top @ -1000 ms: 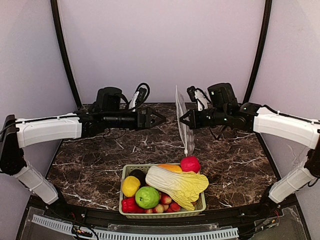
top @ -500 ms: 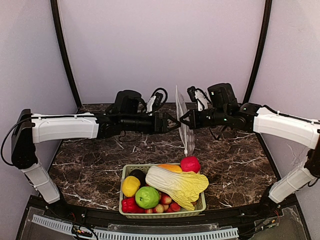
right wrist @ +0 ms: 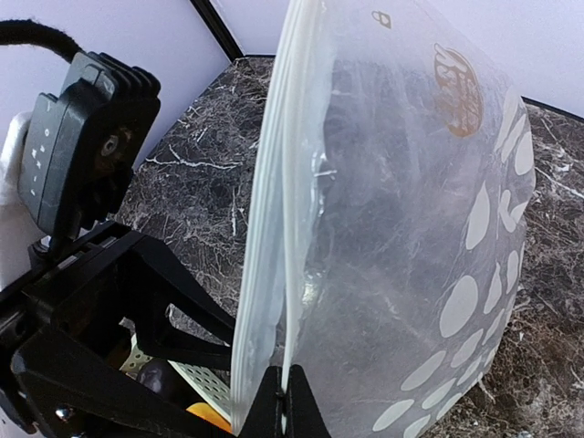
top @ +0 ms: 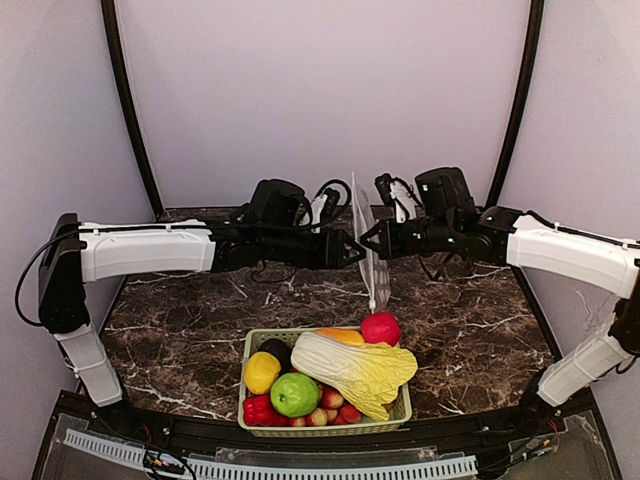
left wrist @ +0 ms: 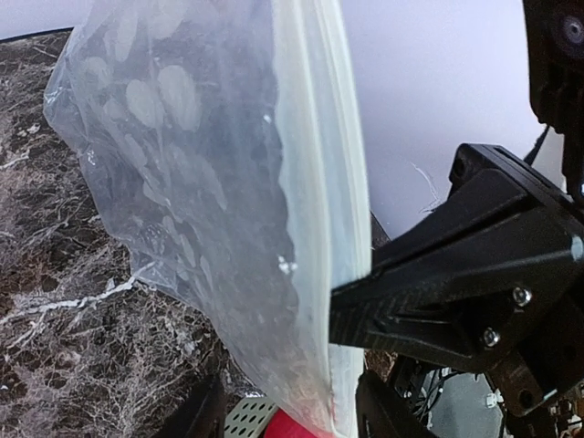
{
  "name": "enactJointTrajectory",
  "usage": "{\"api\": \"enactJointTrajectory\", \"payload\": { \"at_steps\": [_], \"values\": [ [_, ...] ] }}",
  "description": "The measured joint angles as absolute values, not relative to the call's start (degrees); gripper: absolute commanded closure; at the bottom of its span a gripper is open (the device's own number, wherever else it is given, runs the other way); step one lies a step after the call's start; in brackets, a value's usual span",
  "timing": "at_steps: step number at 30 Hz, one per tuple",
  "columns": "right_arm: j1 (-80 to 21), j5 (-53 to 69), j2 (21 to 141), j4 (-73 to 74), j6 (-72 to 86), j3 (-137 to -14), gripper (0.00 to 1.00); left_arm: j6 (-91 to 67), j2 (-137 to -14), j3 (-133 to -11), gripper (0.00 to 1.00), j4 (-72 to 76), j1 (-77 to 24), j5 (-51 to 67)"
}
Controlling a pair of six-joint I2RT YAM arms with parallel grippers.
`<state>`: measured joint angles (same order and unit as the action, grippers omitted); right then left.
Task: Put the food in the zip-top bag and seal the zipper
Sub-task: Open the zipper food storage bag at the center of the board.
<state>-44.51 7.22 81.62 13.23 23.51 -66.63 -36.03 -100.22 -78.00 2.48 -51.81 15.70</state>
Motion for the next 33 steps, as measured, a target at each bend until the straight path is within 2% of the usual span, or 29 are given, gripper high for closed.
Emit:
{"api": "enactJointTrajectory", "payload": {
  "at_steps": [7,17,22,25,33],
  "values": [
    [-44.5,6.4,81.0,13.3,23.9,-65.6,1.00,-36.2,-102.0,-80.7,0.70,-2.0,-52.0,11.0],
    [-44.5,4.9,78.5,13.8,24.4,-63.8,1.00,-36.9,-103.2,-81.8,0.83,-3.5,-52.0,7.4],
    [-44.5,4.5,78.2,13.8,24.5,-63.3,1.00,-37.7,-104.9,-82.6,0.96,-3.2,-52.0,7.4],
    [-44.5,4.2,78.1,13.8,24.6,-63.0,1.00,-37.7,-105.4,-83.3,0.99,-3.4,-52.0,6.7],
    [-44.5,2.3,76.5,15.4,25.0,-62.7,1.00,-37.4,-105.4,-82.8,0.99,-6.9,-51.5,-1.2]
  ]
}}
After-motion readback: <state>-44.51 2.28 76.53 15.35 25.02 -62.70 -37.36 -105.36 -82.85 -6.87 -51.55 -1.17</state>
